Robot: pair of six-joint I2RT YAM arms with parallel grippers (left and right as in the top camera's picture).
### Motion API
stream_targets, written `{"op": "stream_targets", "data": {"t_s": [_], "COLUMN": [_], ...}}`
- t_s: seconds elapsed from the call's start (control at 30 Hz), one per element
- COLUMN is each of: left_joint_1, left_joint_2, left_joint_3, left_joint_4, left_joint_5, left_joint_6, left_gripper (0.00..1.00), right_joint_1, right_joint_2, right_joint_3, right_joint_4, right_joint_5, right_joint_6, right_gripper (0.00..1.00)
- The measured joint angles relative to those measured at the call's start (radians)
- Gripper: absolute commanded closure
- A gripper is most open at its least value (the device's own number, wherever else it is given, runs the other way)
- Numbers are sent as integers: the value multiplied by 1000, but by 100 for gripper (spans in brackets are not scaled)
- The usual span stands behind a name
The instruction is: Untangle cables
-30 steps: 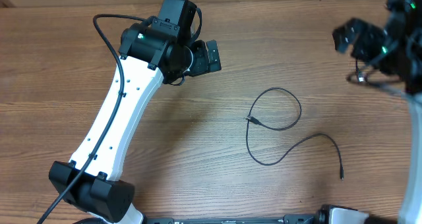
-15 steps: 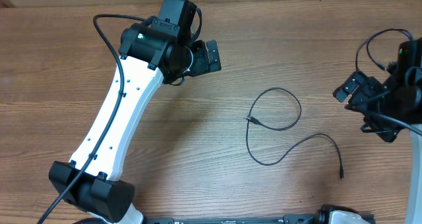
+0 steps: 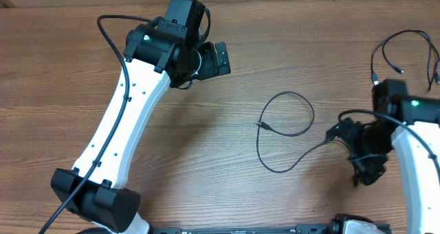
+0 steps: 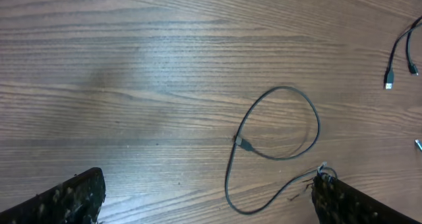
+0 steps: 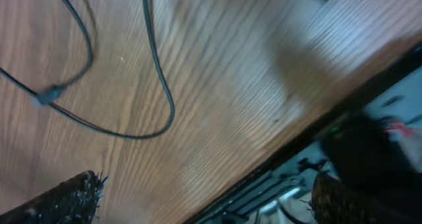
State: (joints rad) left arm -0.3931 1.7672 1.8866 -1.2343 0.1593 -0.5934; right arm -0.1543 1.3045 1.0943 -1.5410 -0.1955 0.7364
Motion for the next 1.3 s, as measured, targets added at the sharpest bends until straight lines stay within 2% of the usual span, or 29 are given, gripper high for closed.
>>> {"op": "stream_targets", "data": {"t_s": [0.13, 0.23, 0.57, 0.73, 1.3], "left_joint_1": [0, 0, 0, 0, 0], "left_joint_2": [0, 0, 0, 0, 0], "left_joint_3": [0, 0, 0, 0, 0], "left_joint_4": [-1, 0, 0, 0, 0], "left_joint_5": [0, 0, 0, 0, 0], "left_joint_6": [0, 0, 0, 0, 0], "left_gripper": [0, 0, 0, 0, 0], "right_joint_1": [32, 56, 58, 58, 58], "right_joint_2": [-94, -213, -464, -488, -488], "right_joint_3": [-140, -199, -205, -205, -205], "right_joint_4": [64, 53, -63, -113, -102], "right_joint_5": [-68, -96, -168, -168, -137], "right_joint_6": [4, 8, 16, 15, 16], "right_gripper": [0, 0, 0, 0, 0]}}
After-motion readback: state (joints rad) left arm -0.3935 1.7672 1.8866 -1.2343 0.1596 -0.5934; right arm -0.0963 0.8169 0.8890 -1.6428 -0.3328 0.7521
